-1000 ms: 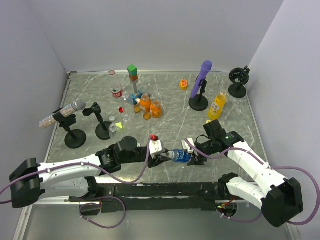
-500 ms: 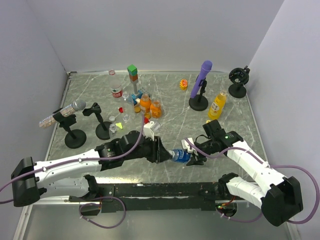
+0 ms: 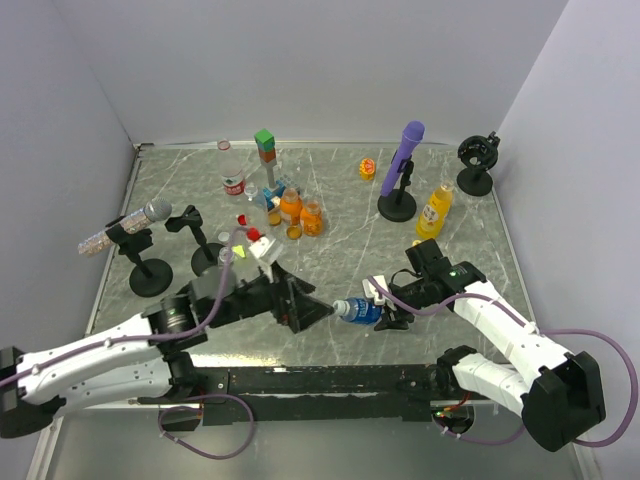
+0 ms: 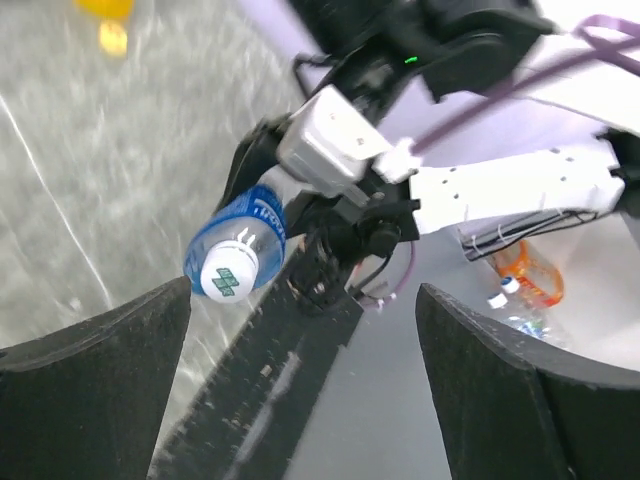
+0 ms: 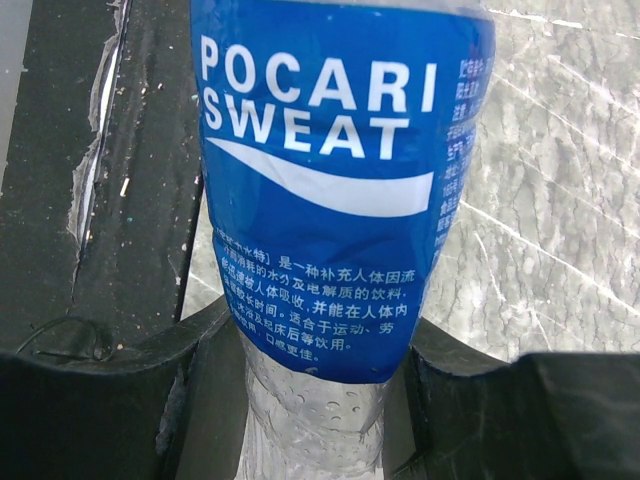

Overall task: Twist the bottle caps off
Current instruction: Unscrew the bottle cap from the plastic bottle.

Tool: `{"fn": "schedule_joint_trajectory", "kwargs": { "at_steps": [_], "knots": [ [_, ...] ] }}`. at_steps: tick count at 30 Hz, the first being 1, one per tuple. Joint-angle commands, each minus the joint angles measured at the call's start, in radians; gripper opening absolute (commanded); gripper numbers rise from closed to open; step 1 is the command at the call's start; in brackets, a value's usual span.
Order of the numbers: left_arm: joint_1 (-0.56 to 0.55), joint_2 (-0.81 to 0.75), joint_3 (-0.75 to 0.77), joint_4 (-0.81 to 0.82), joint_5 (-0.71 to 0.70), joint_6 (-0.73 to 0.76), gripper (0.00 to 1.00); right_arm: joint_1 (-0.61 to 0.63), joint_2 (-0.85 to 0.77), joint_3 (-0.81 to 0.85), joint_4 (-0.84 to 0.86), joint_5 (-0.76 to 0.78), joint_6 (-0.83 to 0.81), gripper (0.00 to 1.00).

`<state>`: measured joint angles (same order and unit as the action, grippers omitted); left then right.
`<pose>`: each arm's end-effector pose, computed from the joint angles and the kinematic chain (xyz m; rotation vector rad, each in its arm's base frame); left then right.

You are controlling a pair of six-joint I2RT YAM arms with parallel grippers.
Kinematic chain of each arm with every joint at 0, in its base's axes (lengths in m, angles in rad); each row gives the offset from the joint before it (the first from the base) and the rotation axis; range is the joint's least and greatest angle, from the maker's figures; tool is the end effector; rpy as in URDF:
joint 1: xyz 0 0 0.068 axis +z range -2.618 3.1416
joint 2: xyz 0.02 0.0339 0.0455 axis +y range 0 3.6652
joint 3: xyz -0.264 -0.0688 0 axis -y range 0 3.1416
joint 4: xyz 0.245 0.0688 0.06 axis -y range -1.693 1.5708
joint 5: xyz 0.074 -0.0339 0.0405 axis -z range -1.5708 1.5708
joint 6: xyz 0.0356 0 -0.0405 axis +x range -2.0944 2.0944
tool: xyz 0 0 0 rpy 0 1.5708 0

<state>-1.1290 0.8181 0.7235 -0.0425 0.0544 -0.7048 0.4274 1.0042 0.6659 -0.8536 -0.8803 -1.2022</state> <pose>0.0827 -0.1795 0.3278 0.4490 1.8688 -1.3609 0.1389 0.0934 0.2217 -1.8476 1.4516 0.8509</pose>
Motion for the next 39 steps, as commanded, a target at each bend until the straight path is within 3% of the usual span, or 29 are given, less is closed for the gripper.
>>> {"fn": "schedule_joint_trajectory", "kwargs": {
  "at_steps": [1,4,10,16,23,35,39],
  "knots": [
    [0.002,-0.118,-0.09,0.105,-0.001,0.294,0.97,0.001,-0.003,0.006,0.004,-0.029,-0.033,0.18],
    [0.002,-0.163,-0.194,0.211,0.159,0.549,0.97,0.001,-0.001,0.006,0.002,-0.028,-0.033,0.18],
    [0.002,-0.025,-0.155,0.205,0.217,0.87,0.98,0.001,-0.001,0.003,0.005,-0.026,-0.028,0.19],
    [0.005,0.159,-0.067,0.2,0.252,0.976,0.95,0.001,0.001,0.004,0.005,-0.023,-0.028,0.19],
    [0.031,0.216,-0.078,0.299,0.297,0.949,0.85,0.001,0.0,0.003,0.002,-0.025,-0.033,0.19],
    [0.044,0.289,-0.032,0.286,0.358,0.906,0.5,0.001,-0.003,0.003,0.002,-0.025,-0.034,0.19],
    [0.046,0.286,-0.027,0.286,0.354,0.872,0.21,0.001,0.002,0.004,0.001,-0.025,-0.036,0.19]
  ]
}}
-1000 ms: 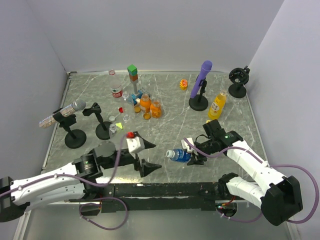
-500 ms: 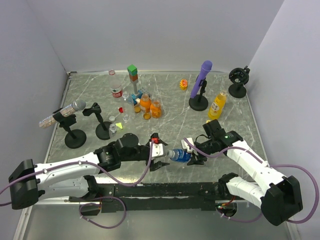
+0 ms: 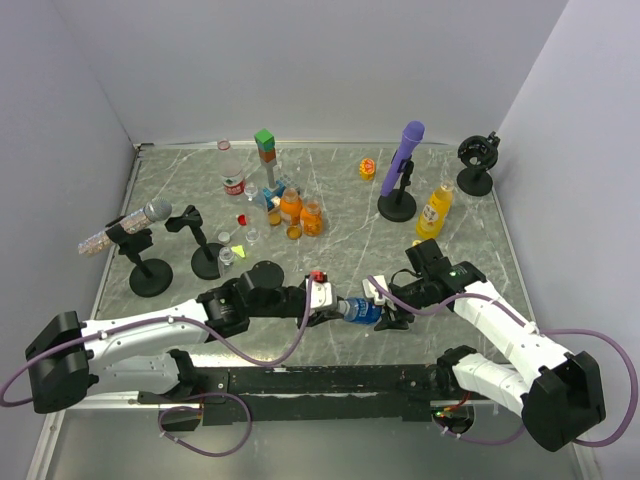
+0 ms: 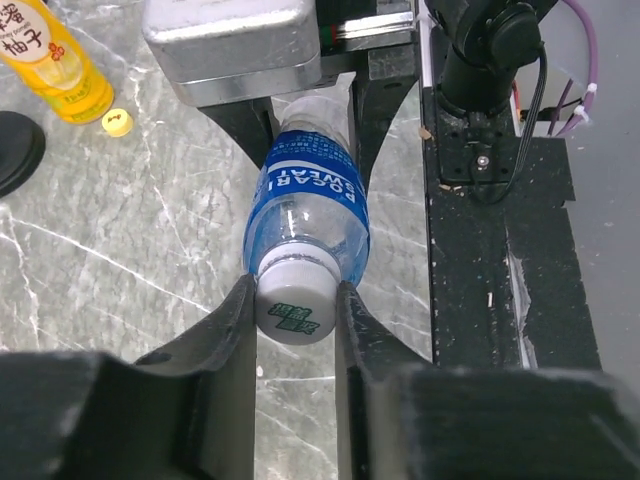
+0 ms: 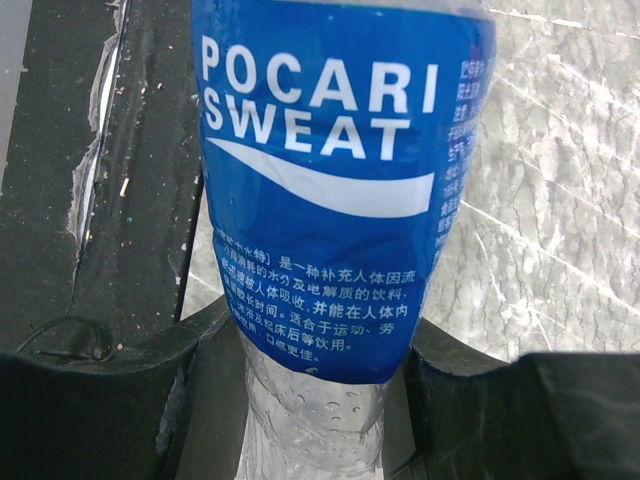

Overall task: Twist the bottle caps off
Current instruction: Unscrew the bottle cap from the plastic bottle.

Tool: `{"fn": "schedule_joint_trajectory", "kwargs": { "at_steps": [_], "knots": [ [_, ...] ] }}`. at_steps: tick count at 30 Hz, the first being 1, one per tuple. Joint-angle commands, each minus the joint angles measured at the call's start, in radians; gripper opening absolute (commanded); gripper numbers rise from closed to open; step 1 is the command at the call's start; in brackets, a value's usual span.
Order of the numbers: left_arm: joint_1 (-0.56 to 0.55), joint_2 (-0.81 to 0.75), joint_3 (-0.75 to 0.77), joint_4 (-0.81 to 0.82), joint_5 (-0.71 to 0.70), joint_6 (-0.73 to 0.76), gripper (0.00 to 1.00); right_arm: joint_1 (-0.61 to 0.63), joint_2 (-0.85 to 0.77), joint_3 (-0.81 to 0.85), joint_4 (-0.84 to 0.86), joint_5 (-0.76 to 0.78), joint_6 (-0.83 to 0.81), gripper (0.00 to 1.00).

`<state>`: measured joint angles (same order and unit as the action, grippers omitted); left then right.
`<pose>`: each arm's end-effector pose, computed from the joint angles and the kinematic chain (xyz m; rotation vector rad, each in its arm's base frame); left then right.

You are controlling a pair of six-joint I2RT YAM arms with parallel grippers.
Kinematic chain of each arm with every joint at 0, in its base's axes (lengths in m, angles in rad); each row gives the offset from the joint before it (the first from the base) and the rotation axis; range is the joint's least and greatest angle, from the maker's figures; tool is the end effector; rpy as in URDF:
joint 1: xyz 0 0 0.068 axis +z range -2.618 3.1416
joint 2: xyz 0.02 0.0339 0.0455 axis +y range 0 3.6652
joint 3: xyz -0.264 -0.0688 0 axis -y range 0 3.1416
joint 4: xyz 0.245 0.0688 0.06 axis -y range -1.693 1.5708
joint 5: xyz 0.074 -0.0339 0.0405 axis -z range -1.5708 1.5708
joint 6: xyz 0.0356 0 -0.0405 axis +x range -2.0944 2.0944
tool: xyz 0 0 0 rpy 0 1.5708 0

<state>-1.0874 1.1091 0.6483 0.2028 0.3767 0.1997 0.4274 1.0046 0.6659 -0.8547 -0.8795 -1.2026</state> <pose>0.1056 -0.2293 0.2673 1.3636 1.3529 -0.9558 0.1388 0.0934 0.2216 -1.8483 1.4529 0.8509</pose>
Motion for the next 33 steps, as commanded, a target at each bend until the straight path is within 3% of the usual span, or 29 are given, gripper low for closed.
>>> {"fn": "schedule_joint_trajectory", "kwargs": {
  "at_steps": [1,5,14,17,20,22,24,25,27,29,33],
  "knots": [
    [0.004,-0.006,0.054,0.038,0.03,-0.054,0.17,0.001,0.0,0.004,0.0,-0.026,-0.034,0.19],
    [0.004,-0.003,0.106,-0.029,-0.011,-0.193,0.01,0.001,0.002,0.003,0.003,-0.021,-0.034,0.19],
    [0.021,-0.011,0.255,-0.322,-0.117,-0.948,0.01,0.001,0.012,0.004,0.002,-0.024,-0.037,0.19],
    [0.023,-0.041,0.248,-0.324,-0.145,-1.083,0.01,0.001,0.02,0.006,0.0,-0.027,-0.038,0.19],
    [0.023,-0.045,0.247,-0.322,-0.173,-1.123,0.02,0.002,0.02,0.006,-0.001,-0.026,-0.035,0.19],
    [0.023,-0.032,0.264,-0.336,-0.174,-1.1,0.14,0.002,0.017,0.004,0.002,-0.023,-0.032,0.19],
    [0.024,-0.025,0.271,-0.333,-0.179,-1.077,0.34,0.002,0.012,0.003,0.003,-0.021,-0.031,0.19],
    [0.024,-0.032,0.271,-0.327,-0.176,-1.067,0.5,0.002,0.012,0.003,0.003,-0.021,-0.031,0.19],
    [0.026,-0.049,0.26,-0.312,-0.176,-1.042,0.66,0.002,0.014,0.003,0.003,-0.019,-0.031,0.19],
    [0.027,-0.081,0.252,-0.315,-0.176,-0.985,0.76,0.002,0.019,0.004,0.002,-0.019,-0.032,0.19],
    [0.027,-0.179,0.215,-0.344,-0.153,-0.782,0.79,0.001,0.017,0.004,0.0,-0.021,-0.037,0.19]
  ]
}}
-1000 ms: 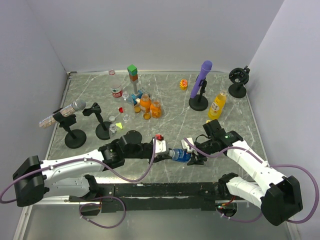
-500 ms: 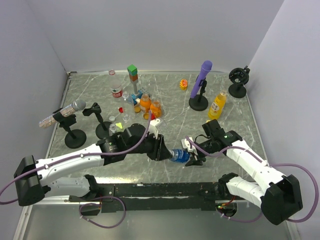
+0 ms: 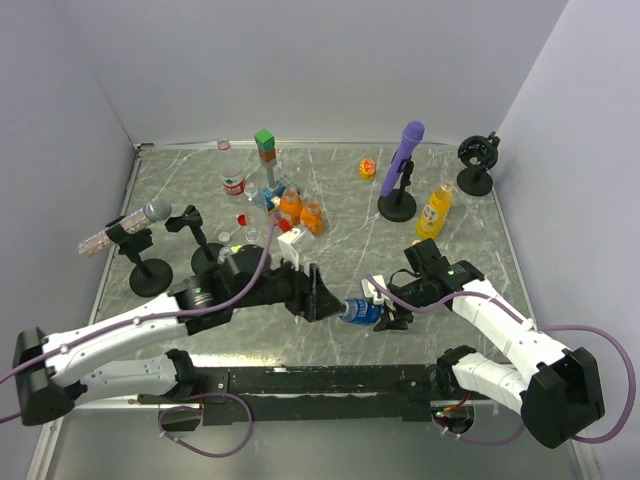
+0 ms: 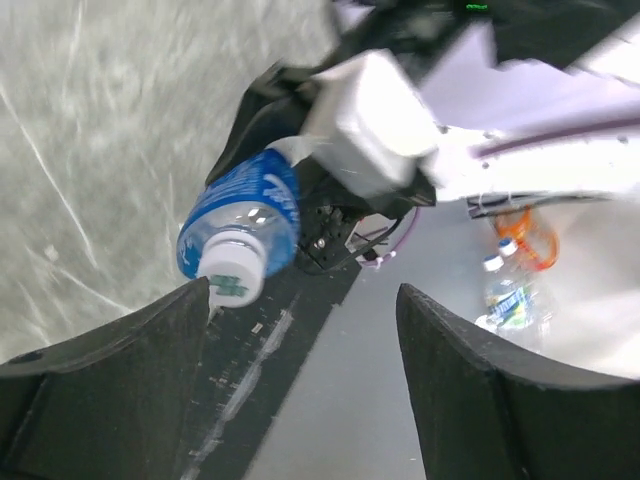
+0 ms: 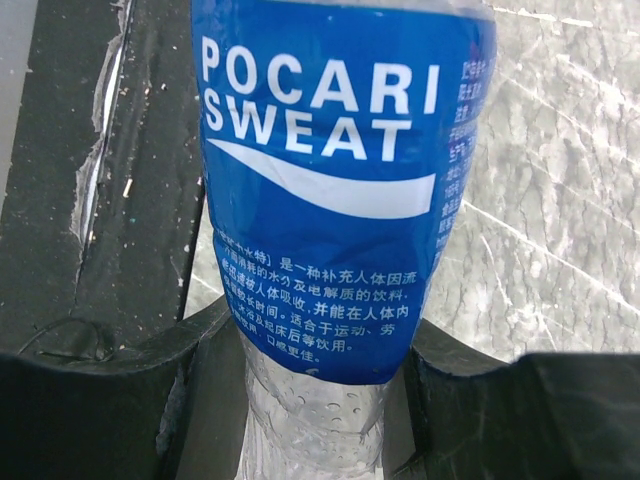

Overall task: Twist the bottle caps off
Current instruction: Unscrew the bottle cap from the plastic bottle.

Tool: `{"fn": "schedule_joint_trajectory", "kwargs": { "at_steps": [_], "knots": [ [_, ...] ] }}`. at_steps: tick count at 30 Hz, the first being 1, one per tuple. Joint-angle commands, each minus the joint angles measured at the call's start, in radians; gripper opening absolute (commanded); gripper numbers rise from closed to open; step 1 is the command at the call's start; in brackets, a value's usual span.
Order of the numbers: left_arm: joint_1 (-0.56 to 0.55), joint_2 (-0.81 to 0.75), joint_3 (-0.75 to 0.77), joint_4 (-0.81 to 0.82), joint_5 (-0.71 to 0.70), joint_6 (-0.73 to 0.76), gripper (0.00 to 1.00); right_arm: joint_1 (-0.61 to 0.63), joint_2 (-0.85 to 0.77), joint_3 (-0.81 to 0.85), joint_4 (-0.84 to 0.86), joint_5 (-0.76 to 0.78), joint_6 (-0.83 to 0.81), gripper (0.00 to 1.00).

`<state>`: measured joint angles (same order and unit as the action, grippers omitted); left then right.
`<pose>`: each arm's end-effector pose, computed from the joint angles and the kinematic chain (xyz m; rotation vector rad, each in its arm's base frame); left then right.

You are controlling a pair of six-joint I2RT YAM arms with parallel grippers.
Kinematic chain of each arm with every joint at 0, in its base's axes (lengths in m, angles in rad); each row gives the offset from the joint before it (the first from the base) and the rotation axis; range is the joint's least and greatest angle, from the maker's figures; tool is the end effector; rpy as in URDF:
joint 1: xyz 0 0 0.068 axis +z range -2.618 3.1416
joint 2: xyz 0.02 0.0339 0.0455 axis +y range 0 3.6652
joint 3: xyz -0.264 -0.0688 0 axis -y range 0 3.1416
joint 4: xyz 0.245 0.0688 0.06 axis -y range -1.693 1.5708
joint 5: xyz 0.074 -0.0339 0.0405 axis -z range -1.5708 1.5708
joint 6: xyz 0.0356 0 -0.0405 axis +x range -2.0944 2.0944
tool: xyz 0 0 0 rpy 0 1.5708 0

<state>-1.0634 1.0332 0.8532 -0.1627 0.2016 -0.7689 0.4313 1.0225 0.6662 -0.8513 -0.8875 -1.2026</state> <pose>0.1100 -0.2125 0.3188 0.4728 2.1298 -1.3510 0.1404 0.0950 0.2194 -1.8508 1.4566 0.8714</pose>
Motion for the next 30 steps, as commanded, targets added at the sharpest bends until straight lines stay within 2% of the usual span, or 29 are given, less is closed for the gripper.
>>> {"fn": "schedule_joint_trajectory", "kwargs": {
  "at_steps": [1,4,8,11,14,18,22,30],
  "knots": [
    [0.003,-0.131,-0.011,0.019,0.039,0.248,0.79,-0.002,-0.001,0.006,-0.005,-0.013,-0.038,0.19],
    [0.003,-0.254,-0.112,0.078,0.1,0.472,0.85,-0.003,0.001,0.007,-0.008,-0.016,-0.041,0.19],
    [0.003,-0.378,-0.291,0.254,0.168,0.791,0.93,0.0,-0.001,0.006,-0.005,-0.013,-0.038,0.19],
    [0.003,-0.358,-0.345,0.379,0.185,0.948,0.94,0.0,-0.002,0.004,-0.003,-0.01,-0.035,0.19],
    [0.003,-0.228,-0.264,0.33,0.214,1.077,0.91,0.0,-0.002,0.004,-0.002,-0.008,-0.034,0.19],
    [0.003,-0.075,-0.194,0.34,0.249,1.137,0.87,0.0,0.002,0.006,-0.005,-0.007,-0.035,0.19],
    [0.003,-0.021,-0.172,0.368,0.249,1.149,0.83,-0.002,-0.002,0.004,-0.003,-0.007,-0.035,0.19],
    [0.003,0.037,-0.152,0.356,0.279,1.131,0.67,0.0,-0.004,0.004,-0.006,-0.005,-0.04,0.19]
  ]
}}
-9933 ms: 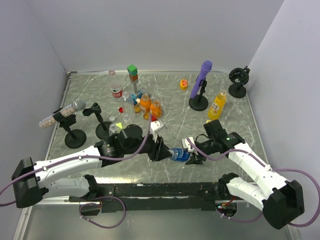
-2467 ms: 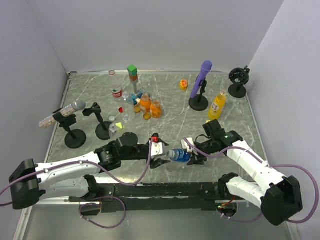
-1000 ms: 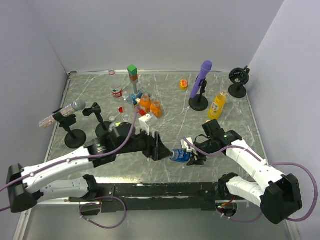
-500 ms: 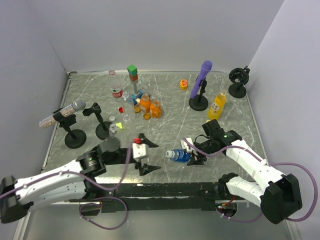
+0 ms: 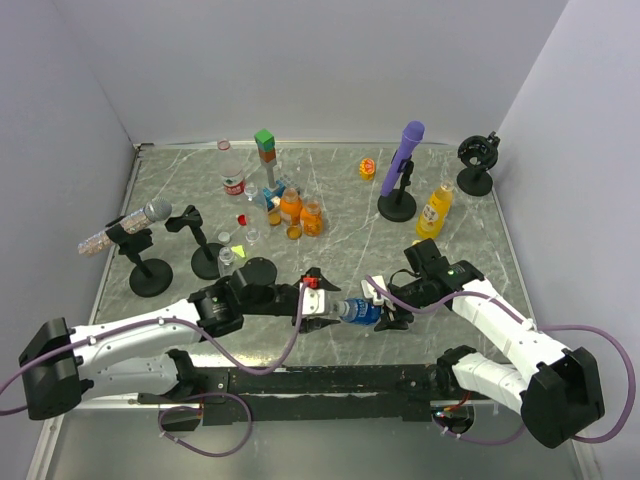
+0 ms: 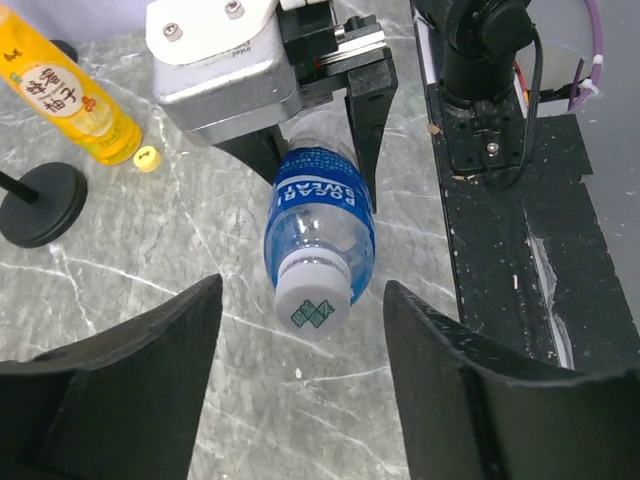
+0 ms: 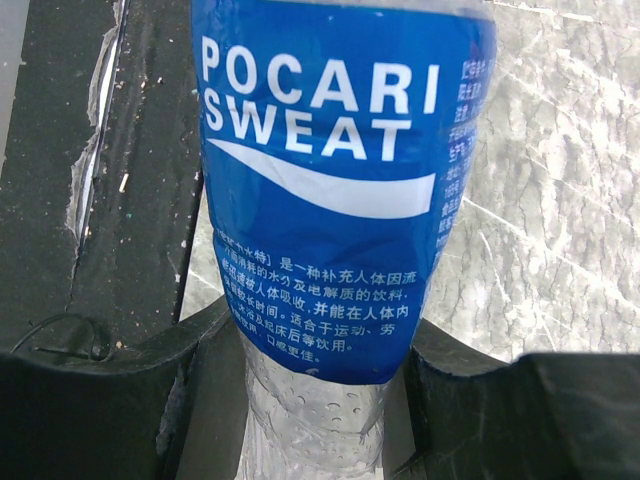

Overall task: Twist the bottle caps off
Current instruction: Unscrew the bottle cap from the plastic bottle.

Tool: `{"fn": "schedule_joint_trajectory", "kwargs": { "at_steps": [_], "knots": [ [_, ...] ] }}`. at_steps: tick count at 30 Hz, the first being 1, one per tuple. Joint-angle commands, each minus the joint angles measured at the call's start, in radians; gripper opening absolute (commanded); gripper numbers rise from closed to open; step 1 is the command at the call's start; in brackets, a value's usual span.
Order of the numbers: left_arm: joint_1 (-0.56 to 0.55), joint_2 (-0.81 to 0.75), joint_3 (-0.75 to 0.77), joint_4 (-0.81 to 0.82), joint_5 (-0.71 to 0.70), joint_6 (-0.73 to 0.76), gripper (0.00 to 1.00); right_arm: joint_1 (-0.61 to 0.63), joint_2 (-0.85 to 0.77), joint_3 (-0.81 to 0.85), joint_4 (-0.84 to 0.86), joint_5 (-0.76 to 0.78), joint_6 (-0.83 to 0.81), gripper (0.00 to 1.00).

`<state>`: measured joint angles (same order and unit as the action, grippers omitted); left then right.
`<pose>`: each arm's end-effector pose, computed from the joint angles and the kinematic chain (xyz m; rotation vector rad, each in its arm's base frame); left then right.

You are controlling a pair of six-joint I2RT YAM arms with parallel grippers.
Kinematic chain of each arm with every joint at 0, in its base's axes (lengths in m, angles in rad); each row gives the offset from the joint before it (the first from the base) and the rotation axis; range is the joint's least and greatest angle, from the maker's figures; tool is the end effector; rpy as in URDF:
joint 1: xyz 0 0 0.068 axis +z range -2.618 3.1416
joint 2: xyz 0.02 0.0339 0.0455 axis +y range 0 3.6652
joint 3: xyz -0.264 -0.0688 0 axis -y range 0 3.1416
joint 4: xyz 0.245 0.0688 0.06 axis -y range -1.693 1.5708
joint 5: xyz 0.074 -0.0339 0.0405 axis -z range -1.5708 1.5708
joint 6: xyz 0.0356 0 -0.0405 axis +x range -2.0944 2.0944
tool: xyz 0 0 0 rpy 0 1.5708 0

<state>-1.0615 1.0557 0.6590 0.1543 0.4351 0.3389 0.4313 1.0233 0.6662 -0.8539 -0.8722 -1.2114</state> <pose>0.1050 -0.2188 0.2784 1.4423 1.2130 -0.8979 0.1405 0.0947 0.2188 -1.8622 1.4599 0.8532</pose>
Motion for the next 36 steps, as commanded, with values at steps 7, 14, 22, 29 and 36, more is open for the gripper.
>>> {"fn": "schedule_joint_trajectory", "kwargs": {
  "at_steps": [7,14,22,29,36],
  "knots": [
    [0.001,0.056,0.074,-0.002,0.05,0.02,0.52,0.001,-0.003,0.004,-0.002,-0.021,-0.03,0.19],
    [0.001,0.061,0.079,-0.012,0.047,0.009,0.35,0.001,-0.002,0.004,-0.002,-0.019,-0.03,0.19],
    [0.001,0.038,0.103,-0.045,0.033,-0.136,0.11,0.001,0.001,0.004,-0.002,-0.017,-0.03,0.19],
    [0.001,0.05,0.194,-0.117,-0.078,-0.712,0.06,0.001,0.003,0.004,-0.002,-0.016,-0.03,0.19],
    [0.001,0.078,0.169,-0.116,-0.113,-1.122,0.11,0.003,0.012,0.007,-0.005,-0.017,-0.034,0.19]
  ]
}}
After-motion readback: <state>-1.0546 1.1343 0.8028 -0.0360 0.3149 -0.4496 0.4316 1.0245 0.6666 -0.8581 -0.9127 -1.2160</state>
